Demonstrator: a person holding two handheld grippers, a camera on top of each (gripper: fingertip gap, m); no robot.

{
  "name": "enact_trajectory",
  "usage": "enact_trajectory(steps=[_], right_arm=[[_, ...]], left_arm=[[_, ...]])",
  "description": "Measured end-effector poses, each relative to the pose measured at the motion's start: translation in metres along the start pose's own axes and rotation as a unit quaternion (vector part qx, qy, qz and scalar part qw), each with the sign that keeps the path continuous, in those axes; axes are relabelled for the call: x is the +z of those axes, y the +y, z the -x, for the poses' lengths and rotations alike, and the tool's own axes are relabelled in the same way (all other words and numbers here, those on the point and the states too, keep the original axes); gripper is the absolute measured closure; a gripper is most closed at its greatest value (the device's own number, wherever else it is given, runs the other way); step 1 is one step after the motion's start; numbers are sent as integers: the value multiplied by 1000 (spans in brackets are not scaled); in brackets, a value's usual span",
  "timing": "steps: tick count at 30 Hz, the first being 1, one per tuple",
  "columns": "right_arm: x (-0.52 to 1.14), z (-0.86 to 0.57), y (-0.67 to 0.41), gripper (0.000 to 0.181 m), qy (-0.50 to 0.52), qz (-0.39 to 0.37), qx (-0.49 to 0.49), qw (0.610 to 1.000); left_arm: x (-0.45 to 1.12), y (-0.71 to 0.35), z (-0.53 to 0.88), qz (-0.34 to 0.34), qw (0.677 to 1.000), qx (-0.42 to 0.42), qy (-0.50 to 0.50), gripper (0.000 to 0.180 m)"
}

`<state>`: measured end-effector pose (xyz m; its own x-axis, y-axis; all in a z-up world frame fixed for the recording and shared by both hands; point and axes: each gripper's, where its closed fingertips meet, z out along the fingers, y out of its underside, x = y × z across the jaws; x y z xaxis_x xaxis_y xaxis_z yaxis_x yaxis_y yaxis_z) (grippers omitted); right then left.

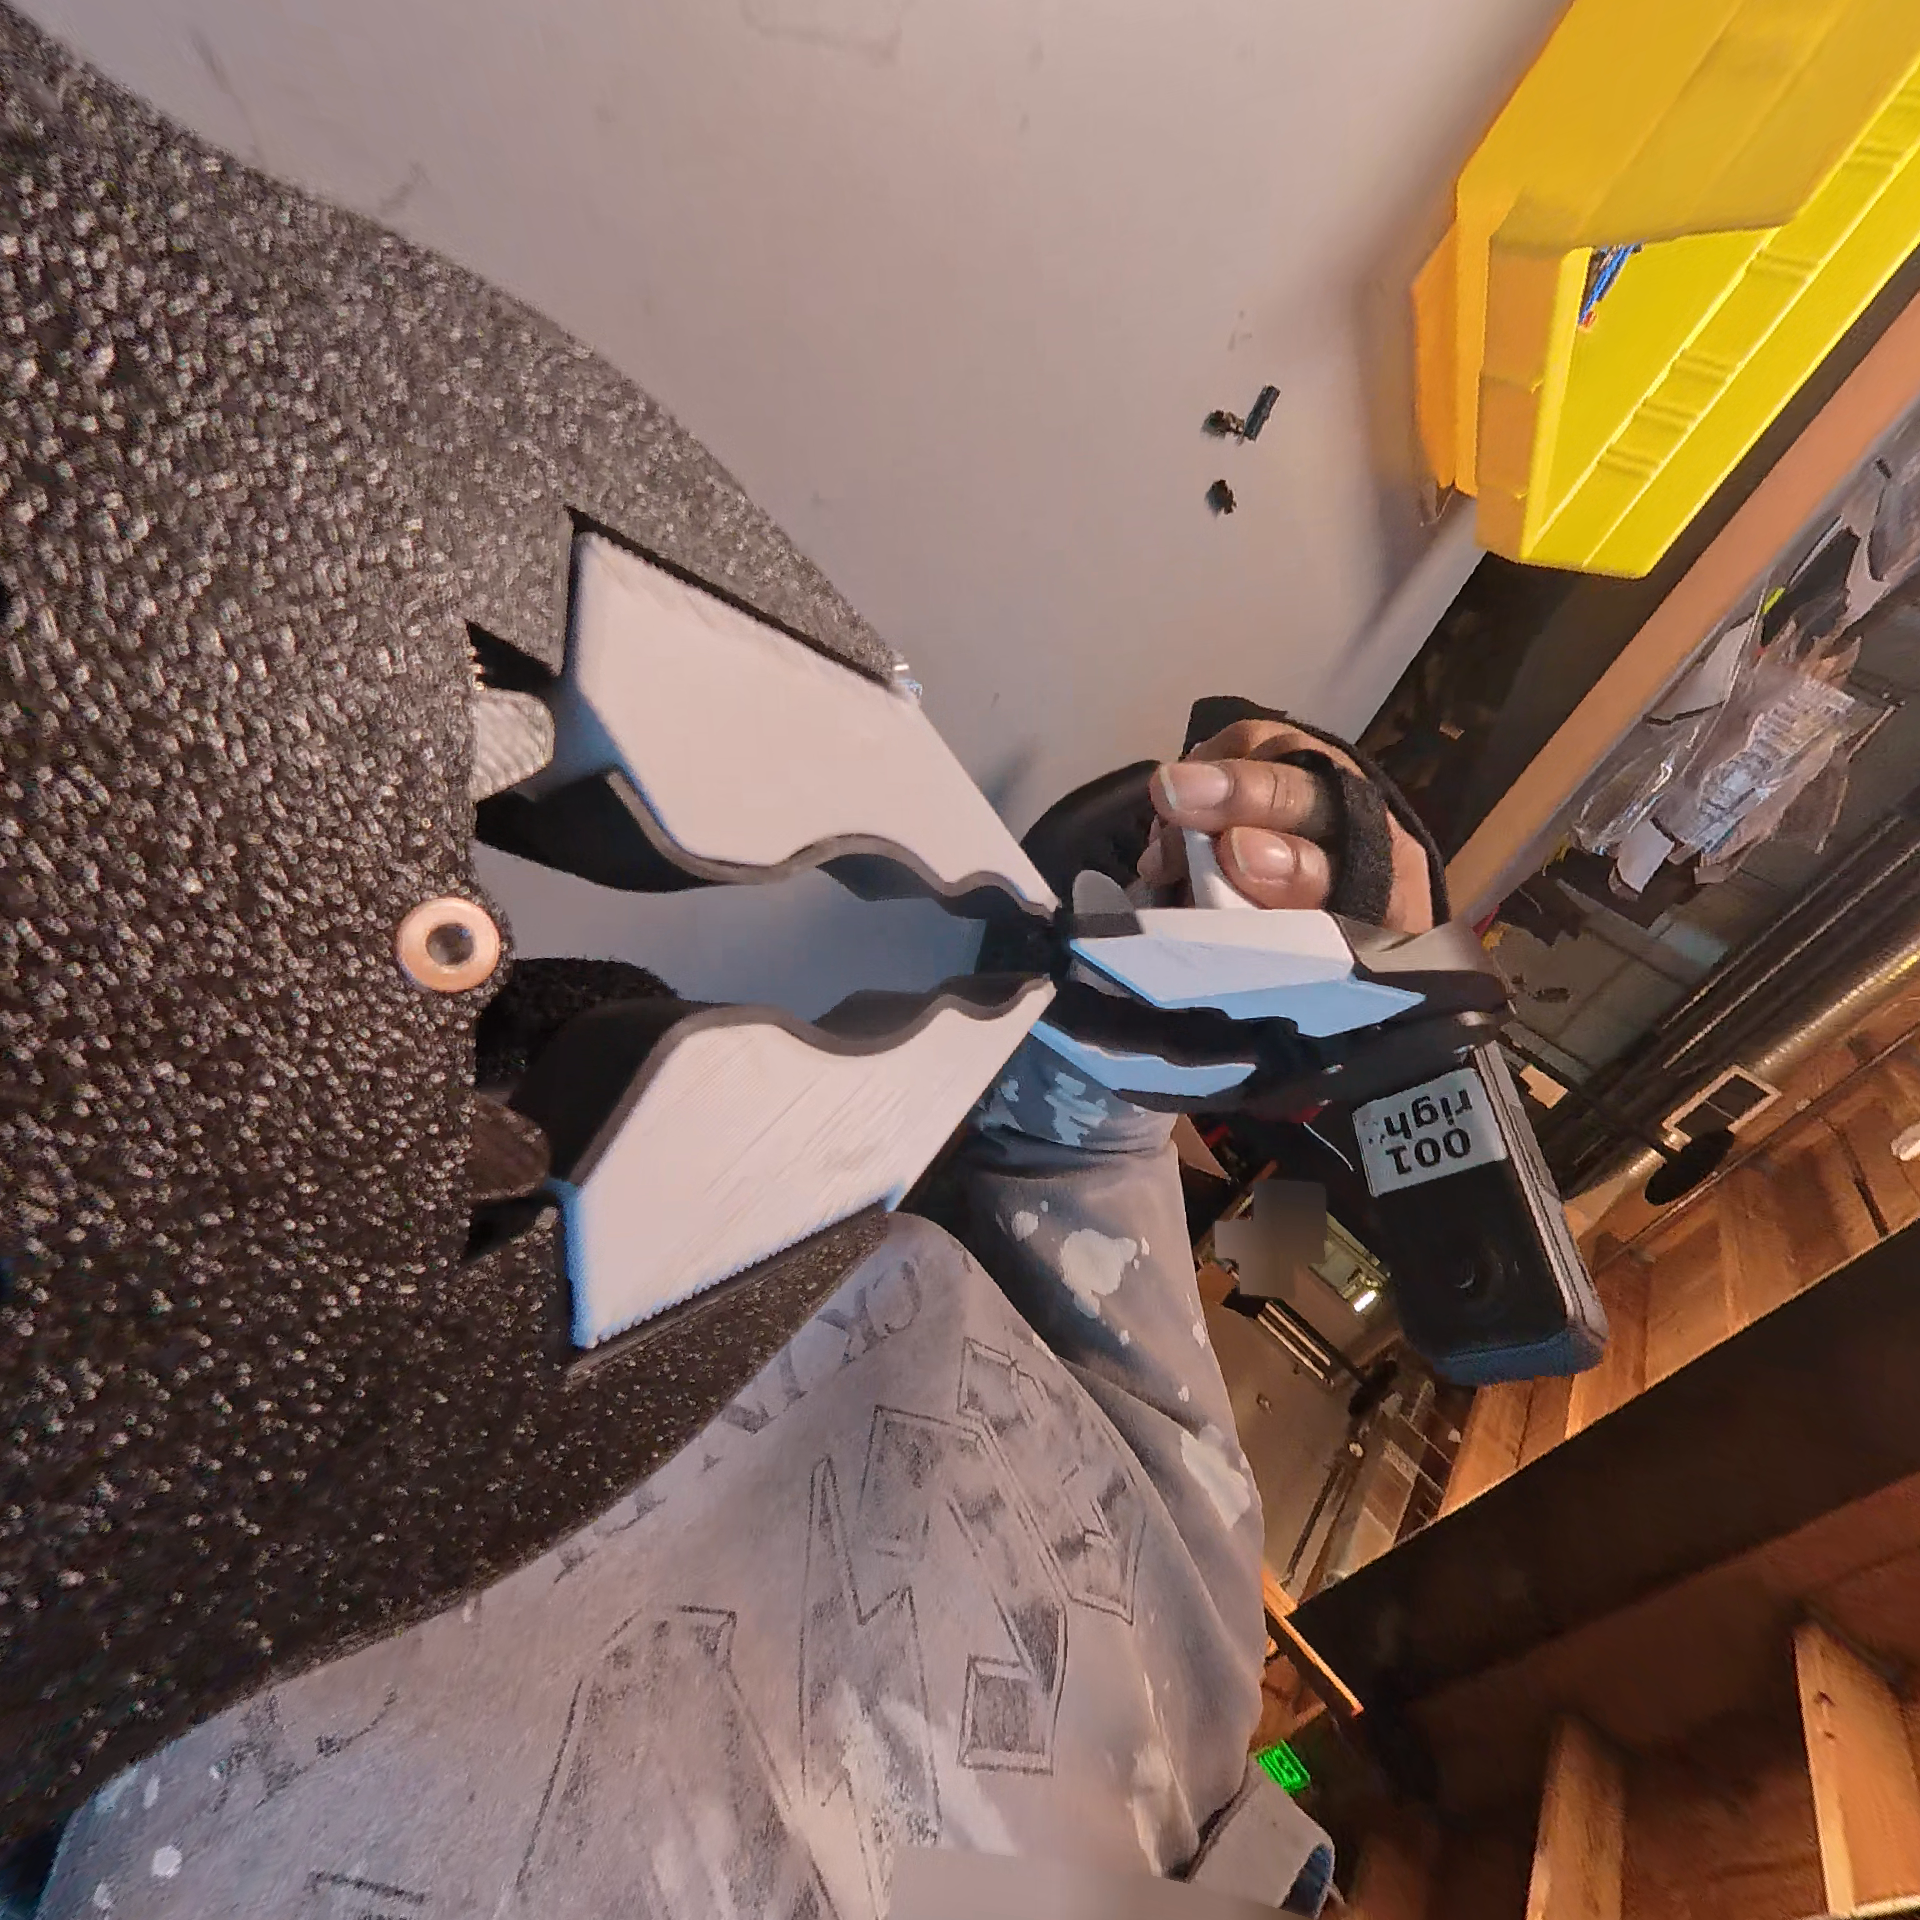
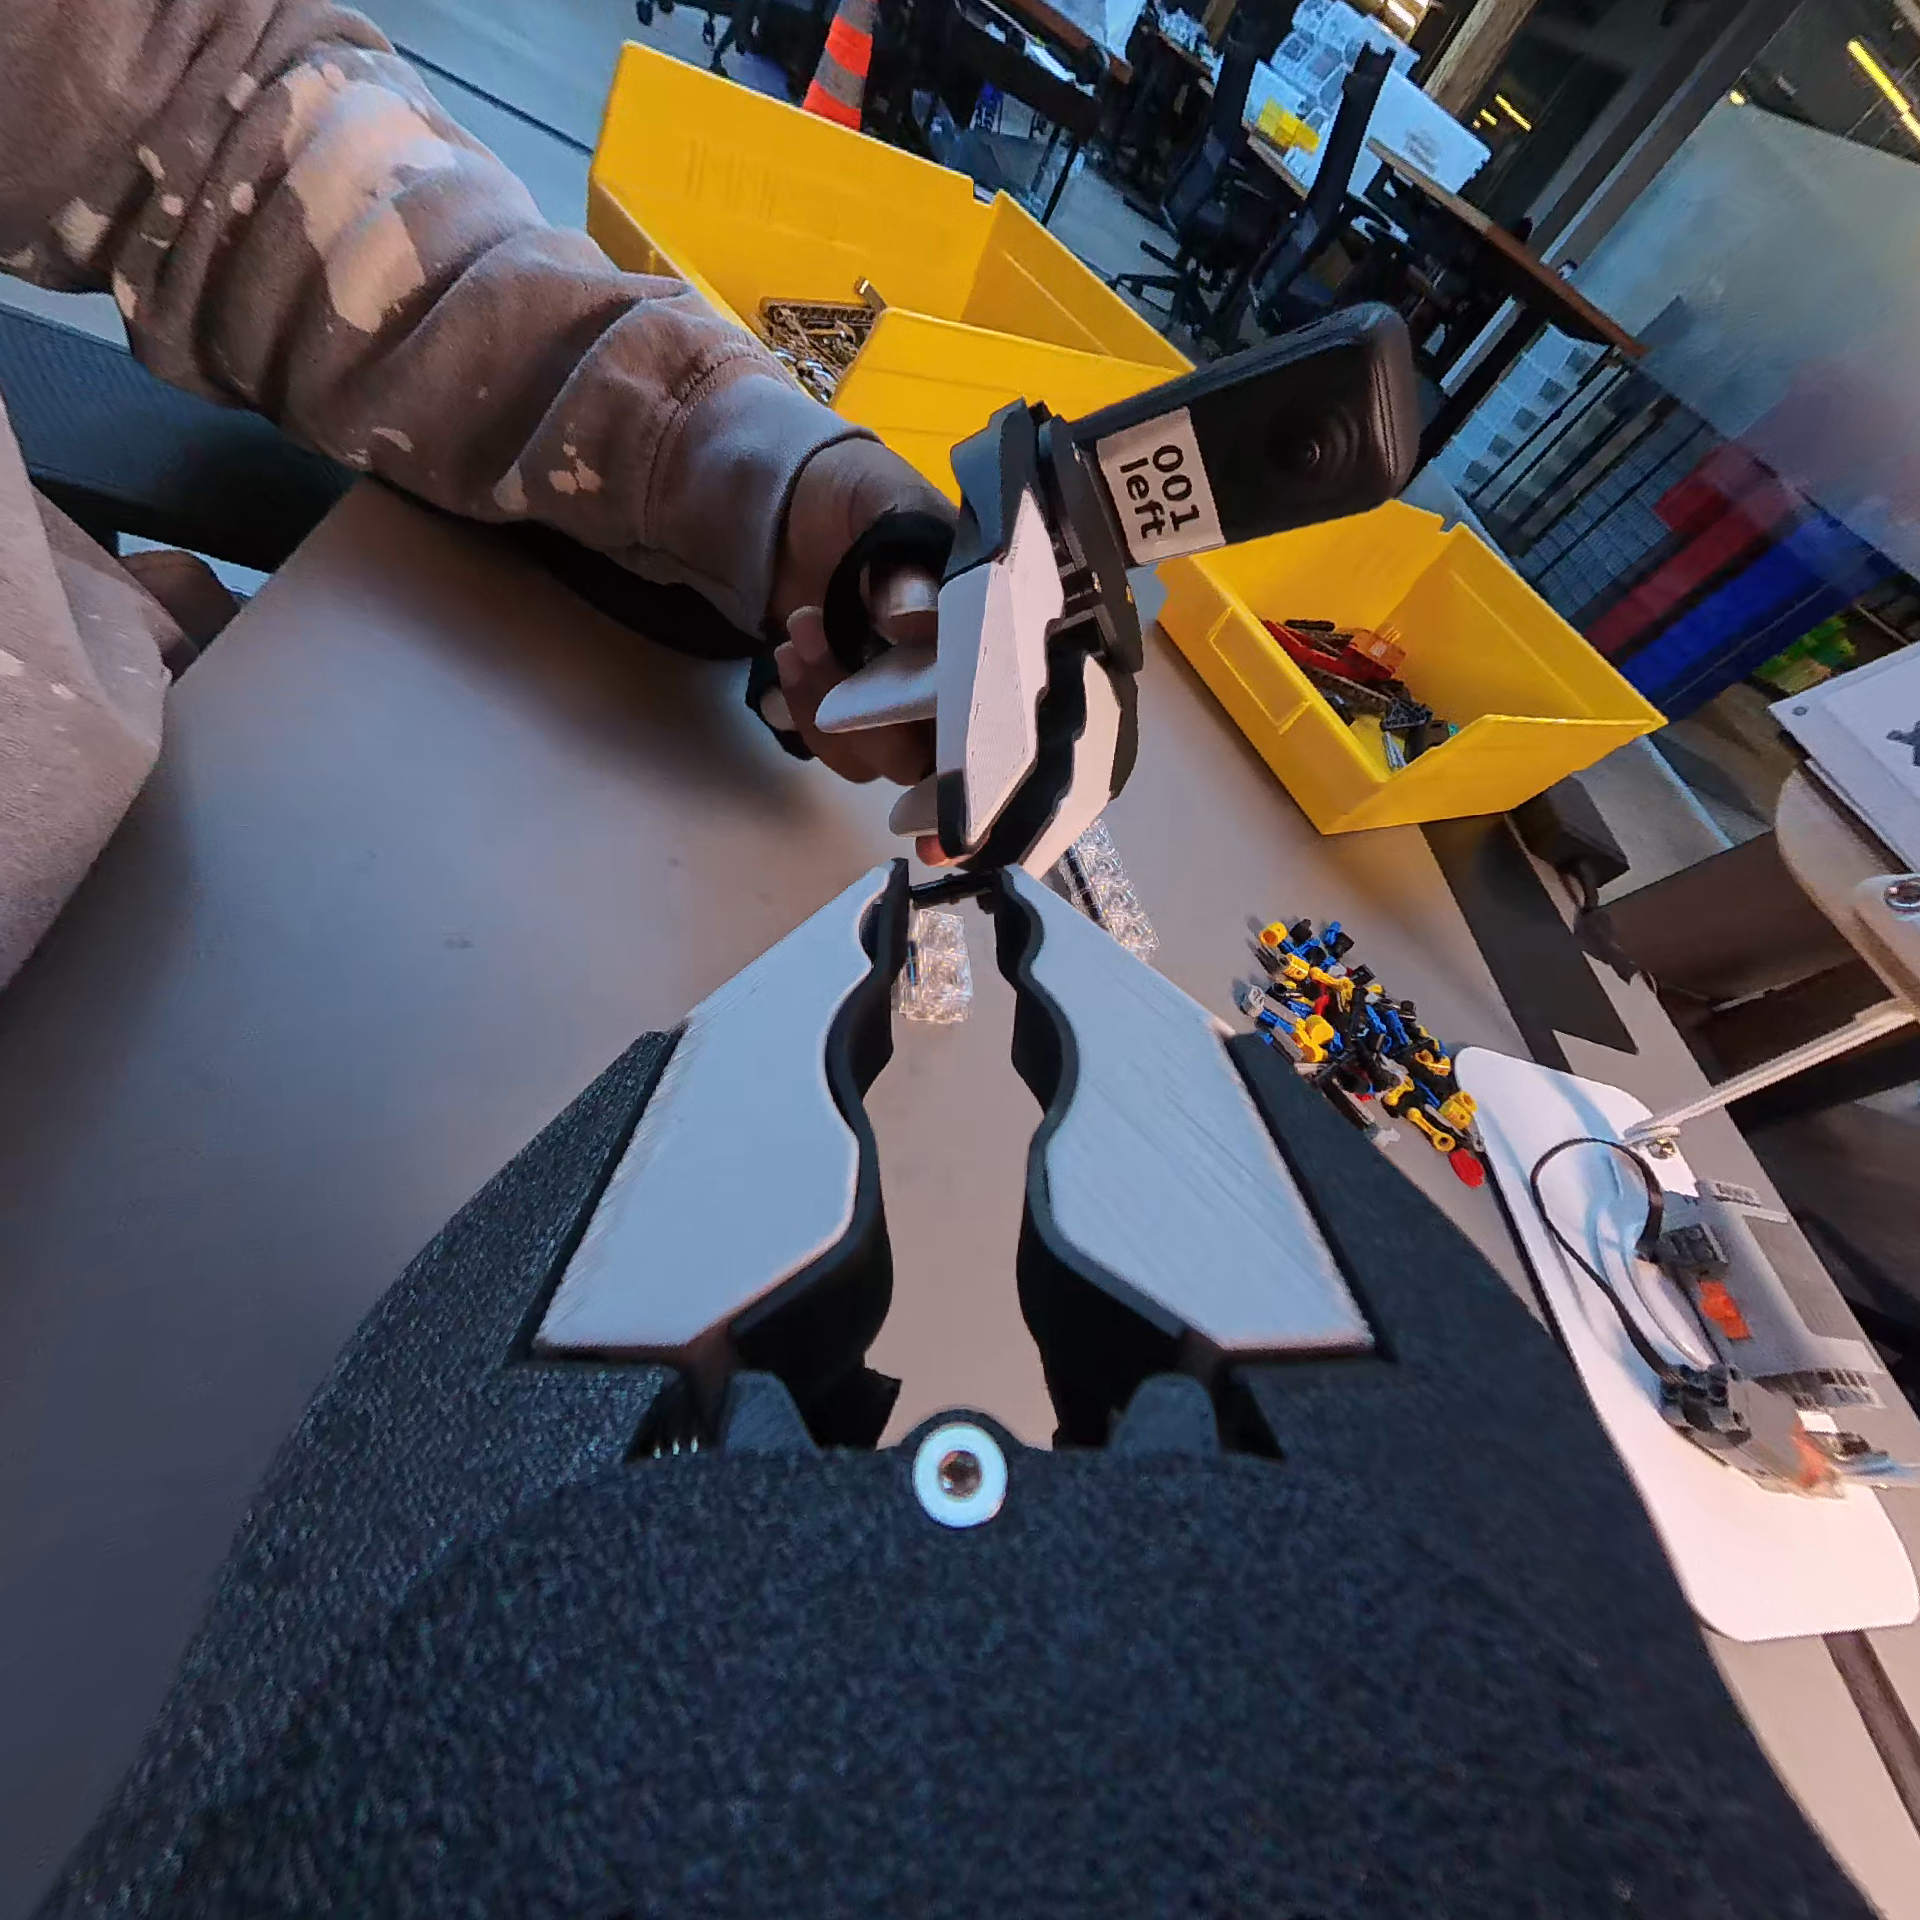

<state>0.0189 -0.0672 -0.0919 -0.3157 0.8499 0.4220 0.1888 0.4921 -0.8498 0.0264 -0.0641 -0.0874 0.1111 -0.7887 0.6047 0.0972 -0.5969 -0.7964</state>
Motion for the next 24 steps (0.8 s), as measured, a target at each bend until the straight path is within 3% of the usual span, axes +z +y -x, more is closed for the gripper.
enact_trajectory(steps=[9, 13, 15, 17, 19, 24], right_arm=[[-1, -2, -13, 165, 18, -25, -6, 999], [-7, -28, -22, 169, 113, -45, -28, 992], [-17, -49, -26, 181, 204, -48, -58, 976], [-18, -49, -31, 179, 214, -57, -68, 973], [-13, -47, -30, 163, 213, -53, -72, 973], [-4, -43, -31, 166, 226, -40, -109, 967]], left_arm=[[1, -6, -11, -21, 999, -15, 38, 177], [-10, -30, -11, -100, 994, -21, 39, 179], [-19, -43, -11, -143, 989, -23, 41, 179], [-25, -50, -8, -172, 984, -30, 37, 179], [-27, -51, -8, -177, 983, -35, 39, 179], [-19, -46, -9, -170, 983, -44, 49, 179]])
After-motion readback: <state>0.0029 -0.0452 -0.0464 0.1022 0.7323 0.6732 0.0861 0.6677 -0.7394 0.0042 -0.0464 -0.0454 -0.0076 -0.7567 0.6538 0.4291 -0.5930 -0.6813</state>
